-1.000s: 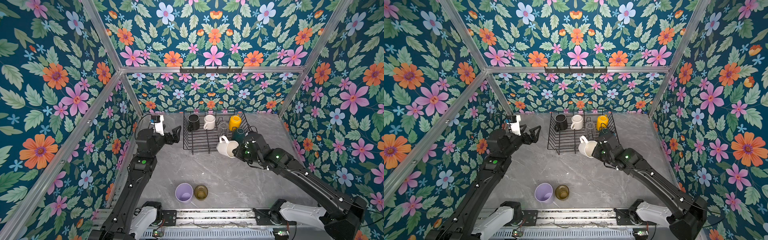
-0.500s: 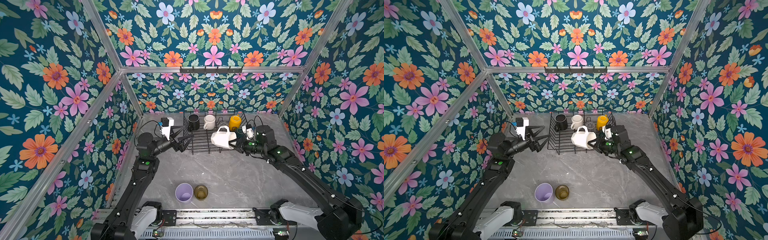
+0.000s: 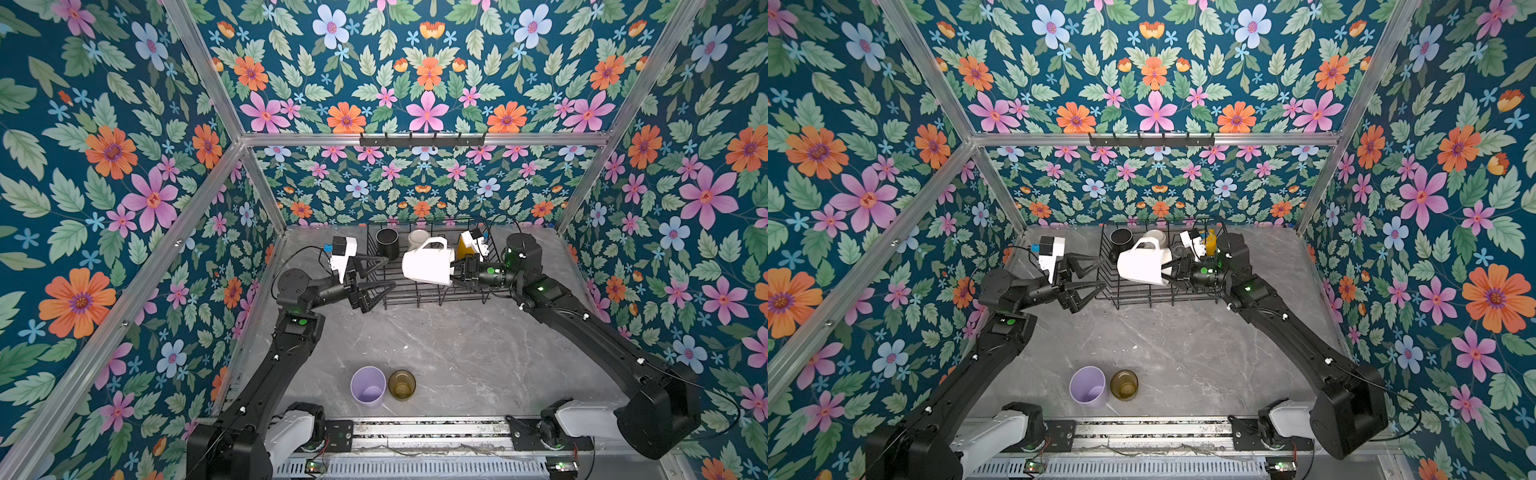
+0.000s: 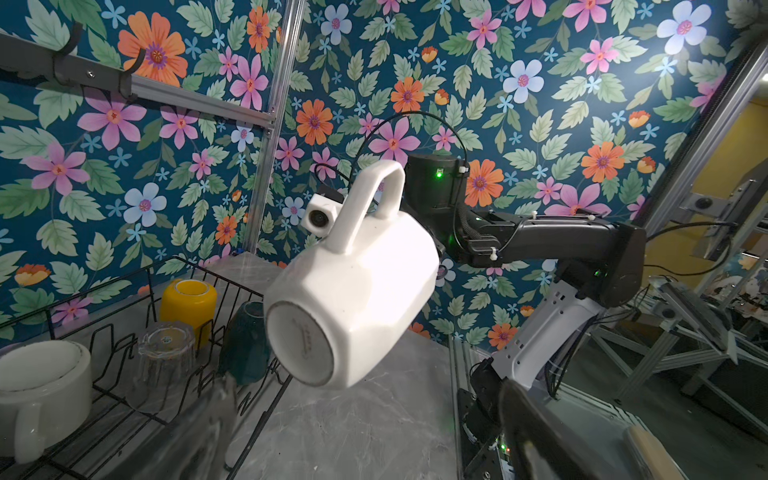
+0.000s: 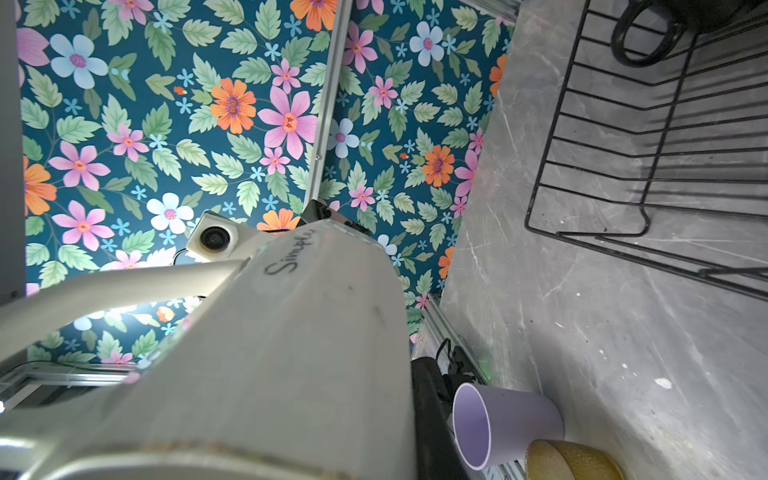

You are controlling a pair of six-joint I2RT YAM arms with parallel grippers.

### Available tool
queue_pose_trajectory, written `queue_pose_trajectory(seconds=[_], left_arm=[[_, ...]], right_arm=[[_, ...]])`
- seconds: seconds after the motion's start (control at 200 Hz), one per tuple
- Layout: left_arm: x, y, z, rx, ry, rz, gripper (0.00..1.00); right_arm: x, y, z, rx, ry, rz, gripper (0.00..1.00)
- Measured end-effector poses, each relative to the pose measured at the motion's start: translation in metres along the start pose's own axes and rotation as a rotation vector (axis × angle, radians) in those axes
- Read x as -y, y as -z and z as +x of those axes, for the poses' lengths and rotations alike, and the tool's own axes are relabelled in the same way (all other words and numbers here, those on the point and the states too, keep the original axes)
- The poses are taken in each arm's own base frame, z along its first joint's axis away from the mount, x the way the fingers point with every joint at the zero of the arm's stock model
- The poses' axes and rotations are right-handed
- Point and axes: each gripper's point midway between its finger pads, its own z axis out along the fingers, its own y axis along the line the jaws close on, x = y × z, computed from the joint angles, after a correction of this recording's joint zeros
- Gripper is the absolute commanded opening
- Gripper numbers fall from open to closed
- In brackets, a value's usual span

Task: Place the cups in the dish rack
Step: 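Close the left gripper on the white mug held by the right gripper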

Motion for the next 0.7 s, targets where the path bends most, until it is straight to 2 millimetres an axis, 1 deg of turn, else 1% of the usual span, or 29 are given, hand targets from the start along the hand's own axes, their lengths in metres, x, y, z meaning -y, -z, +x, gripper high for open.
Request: queue_pose_trajectory(seconds=[0.06, 0.23, 0.285, 0.355, 0.7], left_arm=[[0.0, 0.0, 0.001, -0.002, 0.0, 0.004, 1.0], [0.004, -0.001, 0.002, -0.01, -0.001, 0.024, 1.0], [0.005, -0.001, 0.002, -0.012, -0.002, 0.027, 1.0], [0.006, -0.001, 0.003, -0.013, -0.003, 0.031, 1.0], [0.016, 0.0, 0.002, -0.009, -0.016, 0.057, 1.0]], right_arm=[[-0.005, -0.004, 0.002, -0.015, 0.01, -0.02, 0.0], [-0.03, -0.018, 0.017, -0.096, 0.071, -0.091, 0.0], [-0.036, -0.022, 0.021, -0.117, 0.084, -0.107, 0.0], [-0.039, -0.026, 0.023, -0.135, 0.092, -0.117, 0.0], [-0.041, -0.049, 0.035, -0.21, 0.1, -0.137, 0.0]])
